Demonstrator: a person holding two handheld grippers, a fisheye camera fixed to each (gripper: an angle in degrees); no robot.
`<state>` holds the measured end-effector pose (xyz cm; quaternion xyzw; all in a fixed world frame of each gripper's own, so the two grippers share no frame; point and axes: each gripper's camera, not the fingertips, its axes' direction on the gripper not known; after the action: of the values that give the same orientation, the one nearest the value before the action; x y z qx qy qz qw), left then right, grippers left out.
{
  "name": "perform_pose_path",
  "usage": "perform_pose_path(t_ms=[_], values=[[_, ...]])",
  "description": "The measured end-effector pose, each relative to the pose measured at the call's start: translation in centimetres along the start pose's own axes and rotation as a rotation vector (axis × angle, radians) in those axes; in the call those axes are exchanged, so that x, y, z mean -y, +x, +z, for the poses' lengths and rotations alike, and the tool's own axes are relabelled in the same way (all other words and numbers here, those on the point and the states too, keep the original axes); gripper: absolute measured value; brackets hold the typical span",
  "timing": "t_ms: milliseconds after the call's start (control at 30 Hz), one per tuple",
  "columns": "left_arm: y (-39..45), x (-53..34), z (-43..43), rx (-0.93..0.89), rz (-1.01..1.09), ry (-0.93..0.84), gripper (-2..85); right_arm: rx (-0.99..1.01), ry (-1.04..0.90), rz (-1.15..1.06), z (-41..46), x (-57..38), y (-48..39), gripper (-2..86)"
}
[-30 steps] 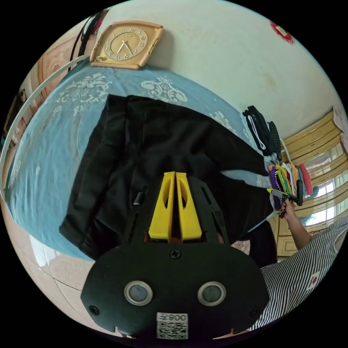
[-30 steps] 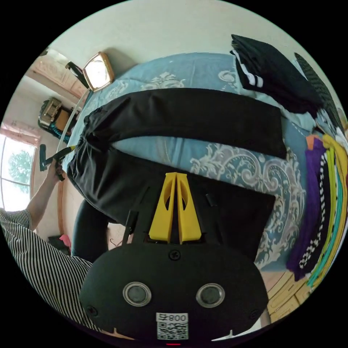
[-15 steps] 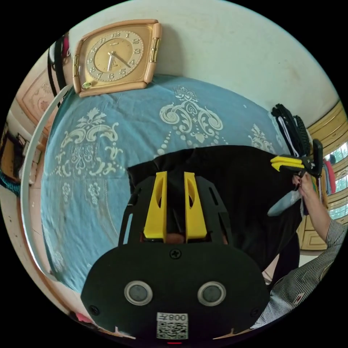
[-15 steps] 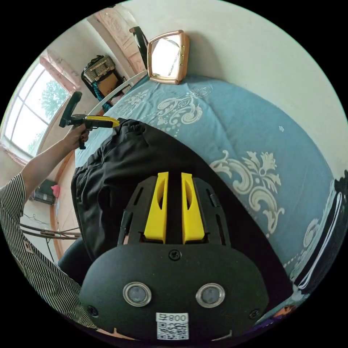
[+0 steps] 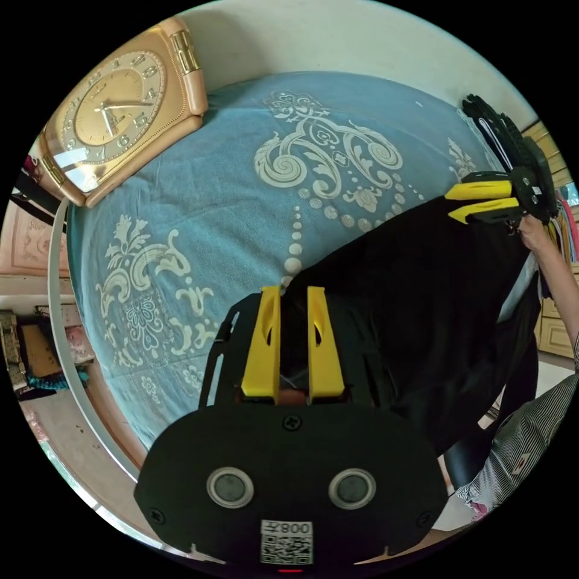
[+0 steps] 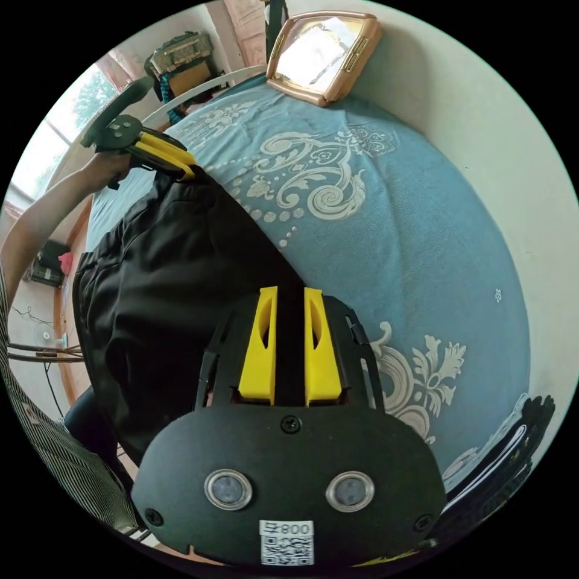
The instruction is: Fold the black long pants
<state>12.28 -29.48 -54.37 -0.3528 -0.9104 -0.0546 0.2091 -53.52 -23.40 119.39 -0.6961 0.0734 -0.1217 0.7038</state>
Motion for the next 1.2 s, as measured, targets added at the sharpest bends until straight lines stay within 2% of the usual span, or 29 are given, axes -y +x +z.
perform_pose_path(t_ms=[100, 200, 267, 433, 567, 700, 833, 967, 1200], values=[[0.5, 1.6, -1.4, 0.093, 0.002, 0.037, 3.9, -0.076, -0.022, -0.03, -2.1, 2.1, -0.6, 2.7], [-0.1, 3.0, -2.4, 0.112, -0.019, 0.06, 3.6, -0.107, -0.01, -0.032, -4.6, 4.0, -0.7, 1.4], [-0.4, 3.7, -1.9, 0.093, -0.036, 0.038, 3.8, -0.088, -0.031, 0.005, -5.4, 5.5, -0.3, 1.0], [0.5, 6.3, -2.3, 0.21, 0.067, -0.018, 5.7, -0.079, -0.009, 0.02, -8.3, 7.2, -0.3, 1.1], [-1.0, 7.6, -2.8, 0.152, 0.026, -0.038, 6.7, -0.027, 0.036, 0.058, -10.8, 7.8, 0.2, 1.8], [-3.2, 7.9, -3.1, -0.008, -0.047, -0.014, 6.1, 0.006, 0.066, 0.084, -13.2, 8.4, 0.1, 2.7], [-3.2, 8.2, -3.5, 0.017, -0.011, -0.012, 5.8, 0.049, 0.13, 0.011, -16.3, 9.1, -1.5, 4.3], [-2.9, 8.5, -3.8, 0.043, 0.023, -0.034, 5.4, 0.035, 0.07, -0.018, -17.3, 10.6, -2.9, 7.6], [-3.0, 7.5, -4.4, 0.03, 0.008, -0.028, 4.0, -0.038, 0.053, -0.032, -19.7, 10.9, -4.9, 6.1]])
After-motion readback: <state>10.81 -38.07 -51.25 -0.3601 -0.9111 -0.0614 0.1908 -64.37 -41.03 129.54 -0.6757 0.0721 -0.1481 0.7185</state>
